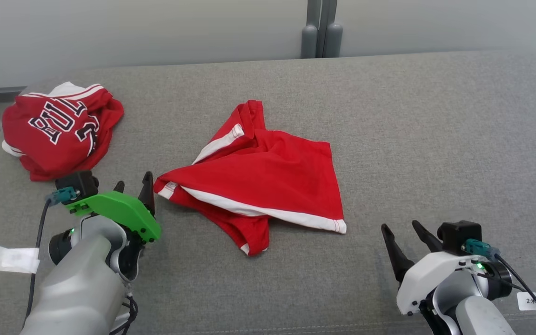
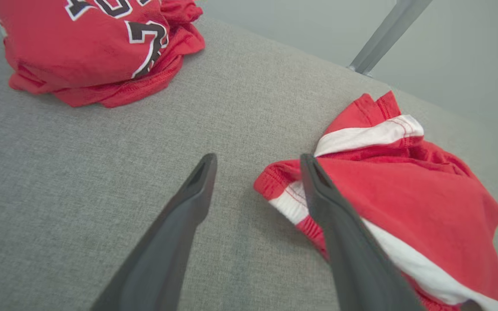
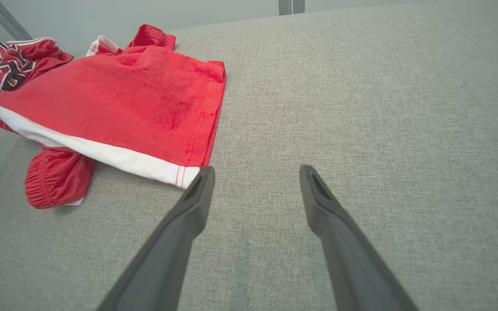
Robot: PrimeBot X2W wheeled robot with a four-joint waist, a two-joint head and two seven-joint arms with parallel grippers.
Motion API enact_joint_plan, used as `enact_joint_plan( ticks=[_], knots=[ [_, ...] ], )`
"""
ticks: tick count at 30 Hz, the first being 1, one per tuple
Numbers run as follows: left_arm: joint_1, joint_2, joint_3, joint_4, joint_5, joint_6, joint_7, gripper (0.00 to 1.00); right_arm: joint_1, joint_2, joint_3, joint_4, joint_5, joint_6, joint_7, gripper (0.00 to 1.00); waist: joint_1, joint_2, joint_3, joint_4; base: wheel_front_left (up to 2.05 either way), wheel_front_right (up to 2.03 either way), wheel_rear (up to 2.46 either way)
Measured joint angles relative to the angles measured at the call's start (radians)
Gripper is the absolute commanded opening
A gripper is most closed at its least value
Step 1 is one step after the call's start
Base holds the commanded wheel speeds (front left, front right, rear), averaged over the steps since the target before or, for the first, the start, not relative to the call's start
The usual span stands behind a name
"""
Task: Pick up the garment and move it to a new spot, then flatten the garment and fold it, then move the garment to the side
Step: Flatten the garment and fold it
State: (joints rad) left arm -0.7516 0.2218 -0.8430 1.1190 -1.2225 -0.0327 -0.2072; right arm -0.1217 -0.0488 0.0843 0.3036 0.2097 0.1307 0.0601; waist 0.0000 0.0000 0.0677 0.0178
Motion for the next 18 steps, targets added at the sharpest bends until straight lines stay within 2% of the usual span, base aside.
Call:
enact_joint_plan(
  ticks=[4,6,9,12,18],
  knots=[
    [0.025,0.008,0.071,-0.091,-0.024,-0.039,-0.051,1.00,0.028,0.001,-0.031,-0.009,-0.002,0.000,-0.005,1.00,0.0000,0.0000,-0.029,0.010,0.00,0.00,0.00],
    [0.047,0.019,0.159,-0.182,-0.015,-0.050,-0.051,1.00,0.037,0.001,-0.055,-0.014,0.029,0.000,-0.021,1.00,0.0000,0.0000,-0.045,0.015,0.00,0.00,0.00],
    [0.121,0.047,0.335,-0.371,0.091,-0.056,-0.057,1.00,0.041,-0.001,-0.075,-0.008,0.093,0.000,-0.039,1.00,0.0000,0.0001,-0.069,0.022,0.00,0.00,0.00],
    [0.288,0.024,0.455,-0.537,0.198,-0.054,-0.057,1.00,0.042,0.001,-0.080,-0.001,0.088,0.000,-0.064,1.00,0.0000,0.0000,-0.089,0.029,0.00,0.00,0.00],
    [0.503,-0.018,0.559,-0.741,0.331,-0.021,-0.057,1.00,0.042,0.000,-0.091,0.000,0.144,0.000,-0.131,1.00,0.0000,0.0000,-0.116,0.046,0.00,0.00,0.00]
  ],
)
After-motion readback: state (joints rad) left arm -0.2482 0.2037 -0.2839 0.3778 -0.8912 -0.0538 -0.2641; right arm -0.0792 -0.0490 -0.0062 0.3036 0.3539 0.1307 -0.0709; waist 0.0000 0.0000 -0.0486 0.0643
